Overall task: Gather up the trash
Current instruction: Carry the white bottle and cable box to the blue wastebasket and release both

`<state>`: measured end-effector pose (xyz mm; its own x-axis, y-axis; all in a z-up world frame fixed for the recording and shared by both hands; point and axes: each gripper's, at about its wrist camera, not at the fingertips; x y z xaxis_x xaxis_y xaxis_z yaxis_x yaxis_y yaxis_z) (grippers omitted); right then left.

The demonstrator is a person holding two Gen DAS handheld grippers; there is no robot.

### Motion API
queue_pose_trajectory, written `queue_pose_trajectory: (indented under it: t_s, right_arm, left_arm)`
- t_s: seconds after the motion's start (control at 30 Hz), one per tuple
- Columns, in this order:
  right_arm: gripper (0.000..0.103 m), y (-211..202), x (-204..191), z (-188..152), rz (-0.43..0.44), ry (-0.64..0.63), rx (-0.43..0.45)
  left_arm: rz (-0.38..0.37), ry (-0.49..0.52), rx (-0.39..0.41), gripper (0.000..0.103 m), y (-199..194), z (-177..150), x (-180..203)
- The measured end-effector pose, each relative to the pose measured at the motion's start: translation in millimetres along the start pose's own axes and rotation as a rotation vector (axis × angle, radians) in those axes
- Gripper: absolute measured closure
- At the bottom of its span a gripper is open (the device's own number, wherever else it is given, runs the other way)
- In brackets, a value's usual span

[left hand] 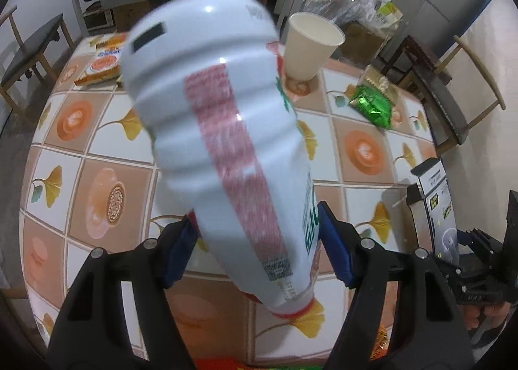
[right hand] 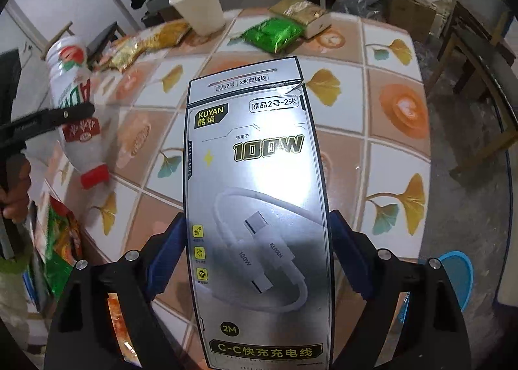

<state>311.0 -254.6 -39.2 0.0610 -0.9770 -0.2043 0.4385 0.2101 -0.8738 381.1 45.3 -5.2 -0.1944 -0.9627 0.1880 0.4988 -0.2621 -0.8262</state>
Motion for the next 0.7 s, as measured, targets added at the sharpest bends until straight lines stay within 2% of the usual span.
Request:
queue_pose_trajectory:
  t_s: [0.3,0.6,0.7]
  right_arm:
    - [0.021,-50,20,-7,0.073,0.127,0.112]
    - [0.021,-117,29,-19,0.090,0.170,0.251]
    - [0.021,-143,33,-31,0.077,0.181,0.298]
  left_arm:
    - [-0.031,0.078,0.100,0.037,-49,-6,26]
    - [-0.067,0.169,0.249,0.037,-122,-16,66]
    - [-0.111,0.214,0.280,0.037,-145,-25,87]
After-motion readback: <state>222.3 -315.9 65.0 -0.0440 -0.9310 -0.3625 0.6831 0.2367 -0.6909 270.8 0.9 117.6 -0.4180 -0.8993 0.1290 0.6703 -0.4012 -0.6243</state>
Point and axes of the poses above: each gripper's, at about its wrist camera, not at the fingertips, and y roughly the way its jaws point, x to its right, z to its top, and after that the axes turned 6 degrees about x, right-handed
